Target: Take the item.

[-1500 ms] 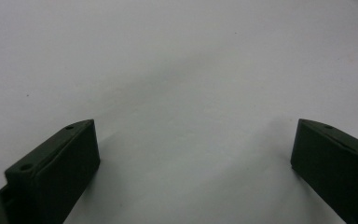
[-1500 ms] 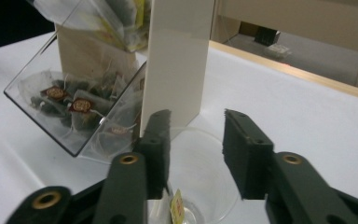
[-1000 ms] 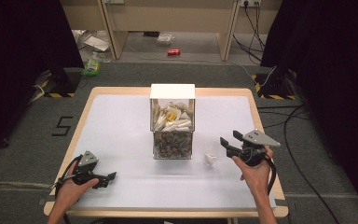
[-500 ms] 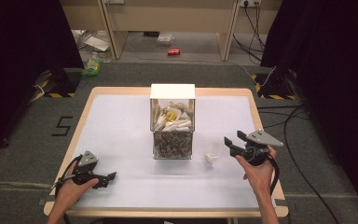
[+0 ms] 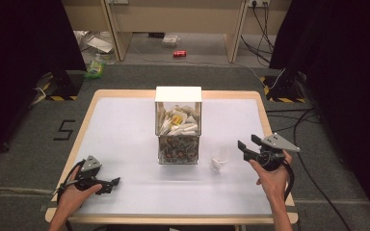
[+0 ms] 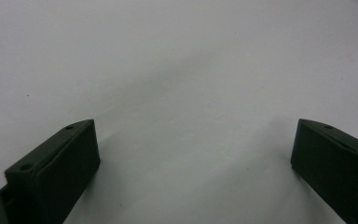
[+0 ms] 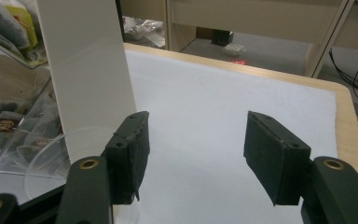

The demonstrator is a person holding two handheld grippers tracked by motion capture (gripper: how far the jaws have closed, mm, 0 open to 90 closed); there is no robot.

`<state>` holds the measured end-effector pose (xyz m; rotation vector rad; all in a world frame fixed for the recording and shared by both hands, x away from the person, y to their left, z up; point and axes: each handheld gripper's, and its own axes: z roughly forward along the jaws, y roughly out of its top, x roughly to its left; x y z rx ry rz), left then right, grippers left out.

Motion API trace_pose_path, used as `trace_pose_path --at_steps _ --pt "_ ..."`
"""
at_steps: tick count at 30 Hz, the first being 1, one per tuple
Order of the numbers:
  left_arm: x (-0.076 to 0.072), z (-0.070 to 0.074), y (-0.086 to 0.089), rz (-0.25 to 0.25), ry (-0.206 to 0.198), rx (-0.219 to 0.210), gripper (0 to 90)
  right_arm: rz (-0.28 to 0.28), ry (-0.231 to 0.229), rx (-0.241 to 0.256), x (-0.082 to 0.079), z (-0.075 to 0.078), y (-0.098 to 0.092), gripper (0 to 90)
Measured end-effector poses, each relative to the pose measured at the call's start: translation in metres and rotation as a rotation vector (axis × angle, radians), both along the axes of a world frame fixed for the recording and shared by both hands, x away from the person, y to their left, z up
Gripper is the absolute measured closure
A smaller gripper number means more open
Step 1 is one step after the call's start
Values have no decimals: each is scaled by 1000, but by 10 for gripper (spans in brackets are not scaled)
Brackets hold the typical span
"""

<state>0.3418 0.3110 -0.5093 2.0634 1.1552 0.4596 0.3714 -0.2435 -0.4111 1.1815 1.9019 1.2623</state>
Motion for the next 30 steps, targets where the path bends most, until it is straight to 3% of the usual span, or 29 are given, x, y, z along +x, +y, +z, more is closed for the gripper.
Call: trace_pose_path --at_steps 15,30 --pt "0 0 0 0 0 0 4 -47 28 5 -7 -13 -21 410" --pt "0 0 0 -5 -2 -1 3 -48 43 -1 -14 -22 -24 394"
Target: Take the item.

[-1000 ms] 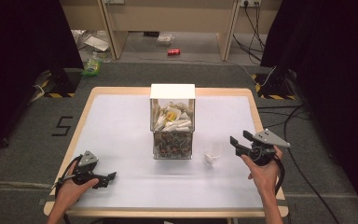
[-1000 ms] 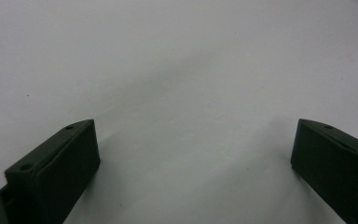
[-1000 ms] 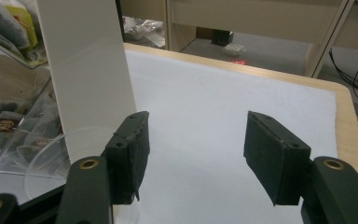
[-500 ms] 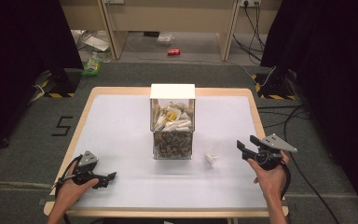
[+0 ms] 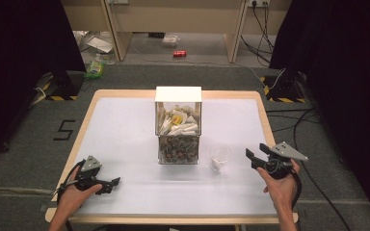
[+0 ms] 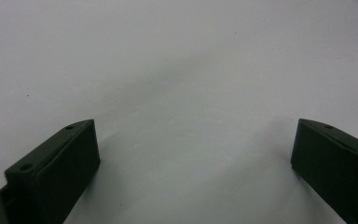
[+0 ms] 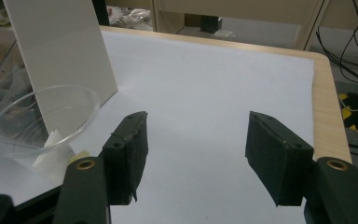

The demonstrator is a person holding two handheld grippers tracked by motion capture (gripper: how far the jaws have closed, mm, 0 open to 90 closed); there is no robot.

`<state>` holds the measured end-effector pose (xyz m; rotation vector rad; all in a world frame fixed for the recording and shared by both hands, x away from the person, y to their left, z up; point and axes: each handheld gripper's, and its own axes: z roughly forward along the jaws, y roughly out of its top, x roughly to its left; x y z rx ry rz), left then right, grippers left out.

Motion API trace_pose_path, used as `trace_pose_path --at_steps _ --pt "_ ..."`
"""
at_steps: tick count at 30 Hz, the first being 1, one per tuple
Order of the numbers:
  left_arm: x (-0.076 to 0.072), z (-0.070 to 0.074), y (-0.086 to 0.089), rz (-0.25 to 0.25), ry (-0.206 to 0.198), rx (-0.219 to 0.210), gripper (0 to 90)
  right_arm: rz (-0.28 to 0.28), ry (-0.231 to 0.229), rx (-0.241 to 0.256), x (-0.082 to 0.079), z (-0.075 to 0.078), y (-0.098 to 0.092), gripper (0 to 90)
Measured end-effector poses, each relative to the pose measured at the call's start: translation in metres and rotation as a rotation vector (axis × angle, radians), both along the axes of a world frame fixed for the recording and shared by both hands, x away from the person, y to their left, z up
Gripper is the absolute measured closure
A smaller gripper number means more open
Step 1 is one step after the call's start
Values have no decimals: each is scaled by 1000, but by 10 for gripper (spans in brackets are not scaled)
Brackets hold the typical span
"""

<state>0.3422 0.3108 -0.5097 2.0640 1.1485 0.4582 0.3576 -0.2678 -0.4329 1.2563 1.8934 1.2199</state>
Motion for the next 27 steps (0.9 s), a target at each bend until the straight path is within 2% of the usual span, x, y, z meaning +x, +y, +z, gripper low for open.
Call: trace_pose_path --at_steps 19,27 --pt "0 0 0 0 -1 1 3 -13 47 1 -6 -16 3 286" --pt "0 0 0 -1 -2 3 3 -17 68 5 -10 -23 3 271"
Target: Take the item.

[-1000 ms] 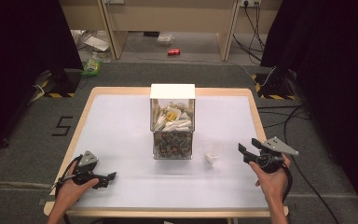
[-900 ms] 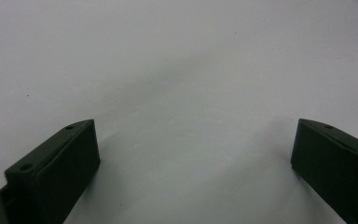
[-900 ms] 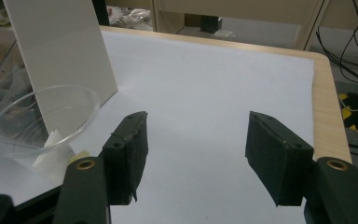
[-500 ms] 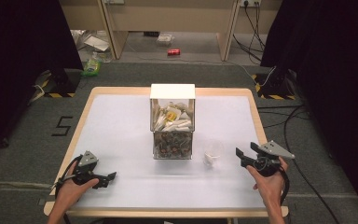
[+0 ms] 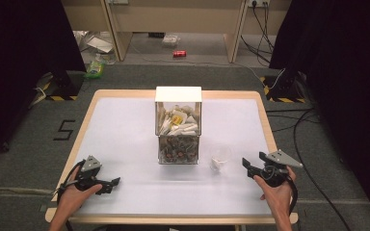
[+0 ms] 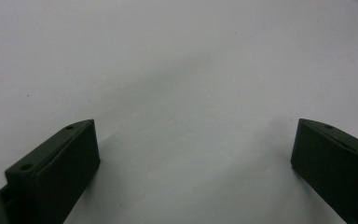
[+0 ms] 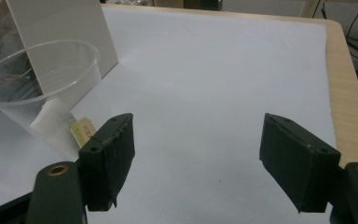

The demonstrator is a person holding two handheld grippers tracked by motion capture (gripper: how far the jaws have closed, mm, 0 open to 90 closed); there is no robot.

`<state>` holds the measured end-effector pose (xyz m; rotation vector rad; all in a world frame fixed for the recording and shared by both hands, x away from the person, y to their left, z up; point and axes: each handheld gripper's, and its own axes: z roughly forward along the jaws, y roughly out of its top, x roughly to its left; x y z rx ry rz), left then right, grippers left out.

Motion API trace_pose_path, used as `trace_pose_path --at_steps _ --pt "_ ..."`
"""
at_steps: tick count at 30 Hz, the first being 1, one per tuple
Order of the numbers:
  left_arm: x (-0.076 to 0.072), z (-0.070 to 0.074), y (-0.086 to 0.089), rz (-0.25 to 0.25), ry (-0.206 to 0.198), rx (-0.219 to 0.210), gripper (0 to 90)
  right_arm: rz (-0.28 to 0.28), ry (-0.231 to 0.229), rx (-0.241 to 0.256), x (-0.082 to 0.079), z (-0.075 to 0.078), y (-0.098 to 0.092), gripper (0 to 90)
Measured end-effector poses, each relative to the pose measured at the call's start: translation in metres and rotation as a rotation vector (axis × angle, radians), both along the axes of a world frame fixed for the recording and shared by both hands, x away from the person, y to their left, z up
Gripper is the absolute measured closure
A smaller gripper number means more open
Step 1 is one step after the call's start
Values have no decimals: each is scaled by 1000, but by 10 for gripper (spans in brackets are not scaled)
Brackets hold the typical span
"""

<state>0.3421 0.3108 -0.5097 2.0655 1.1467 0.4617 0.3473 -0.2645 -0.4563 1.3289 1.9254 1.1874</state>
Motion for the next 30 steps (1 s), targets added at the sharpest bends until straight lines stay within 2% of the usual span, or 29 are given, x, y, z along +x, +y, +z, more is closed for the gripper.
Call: trace_pose_path --at_steps 6,13,30 --pt "0 0 0 1 1 -1 3 8 13 -6 -5 -5 4 262" --pt "0 0 0 1 0 -1 3 45 43 -25 -13 -14 13 239" --pt "0 0 0 2 1 1 3 66 66 -43 -31 -23 16 238"
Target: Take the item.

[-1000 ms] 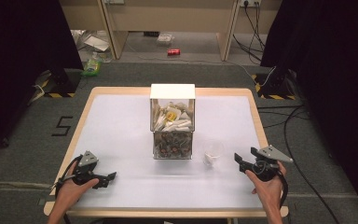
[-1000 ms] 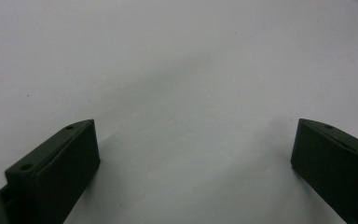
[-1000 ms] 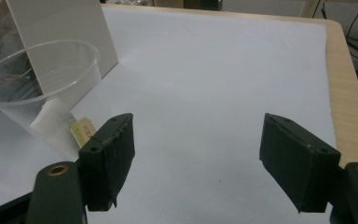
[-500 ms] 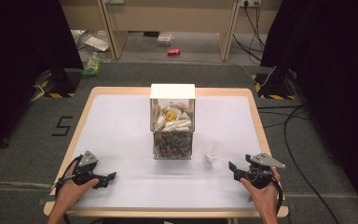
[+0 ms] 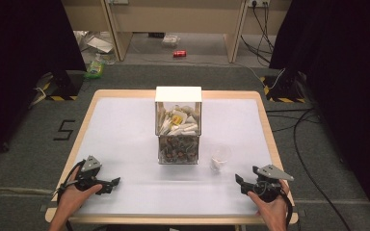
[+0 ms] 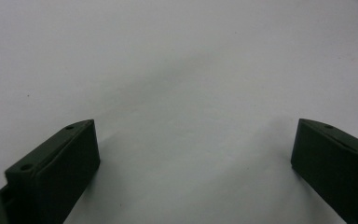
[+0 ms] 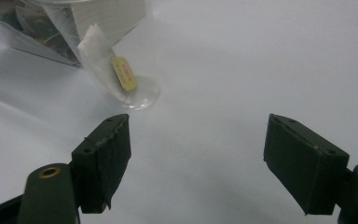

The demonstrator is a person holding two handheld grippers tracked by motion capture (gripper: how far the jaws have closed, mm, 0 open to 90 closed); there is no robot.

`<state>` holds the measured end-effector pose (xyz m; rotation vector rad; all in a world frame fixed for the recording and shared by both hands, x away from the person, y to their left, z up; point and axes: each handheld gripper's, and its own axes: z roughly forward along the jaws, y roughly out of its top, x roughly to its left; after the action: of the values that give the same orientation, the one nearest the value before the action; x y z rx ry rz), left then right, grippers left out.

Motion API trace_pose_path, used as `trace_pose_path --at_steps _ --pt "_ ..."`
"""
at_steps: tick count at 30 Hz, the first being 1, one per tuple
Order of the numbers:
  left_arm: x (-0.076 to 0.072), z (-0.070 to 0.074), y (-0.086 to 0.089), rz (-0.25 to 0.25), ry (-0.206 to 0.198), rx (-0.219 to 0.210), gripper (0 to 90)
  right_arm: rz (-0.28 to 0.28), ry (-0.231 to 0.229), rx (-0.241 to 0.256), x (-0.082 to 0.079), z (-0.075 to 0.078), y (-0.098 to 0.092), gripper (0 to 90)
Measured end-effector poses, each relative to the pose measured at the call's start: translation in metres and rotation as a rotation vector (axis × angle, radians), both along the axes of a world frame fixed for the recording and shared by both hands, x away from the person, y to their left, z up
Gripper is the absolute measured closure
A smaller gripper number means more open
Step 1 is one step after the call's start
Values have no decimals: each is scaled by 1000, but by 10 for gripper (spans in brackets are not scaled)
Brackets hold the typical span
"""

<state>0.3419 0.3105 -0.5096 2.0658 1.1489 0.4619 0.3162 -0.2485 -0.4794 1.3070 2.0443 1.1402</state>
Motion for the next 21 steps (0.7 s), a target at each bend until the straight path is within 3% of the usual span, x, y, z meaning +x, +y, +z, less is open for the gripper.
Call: trace_pose_path --at_steps 21 --pt "0 0 0 1 -1 0 3 2 48 -28 -17 -6 0 170"
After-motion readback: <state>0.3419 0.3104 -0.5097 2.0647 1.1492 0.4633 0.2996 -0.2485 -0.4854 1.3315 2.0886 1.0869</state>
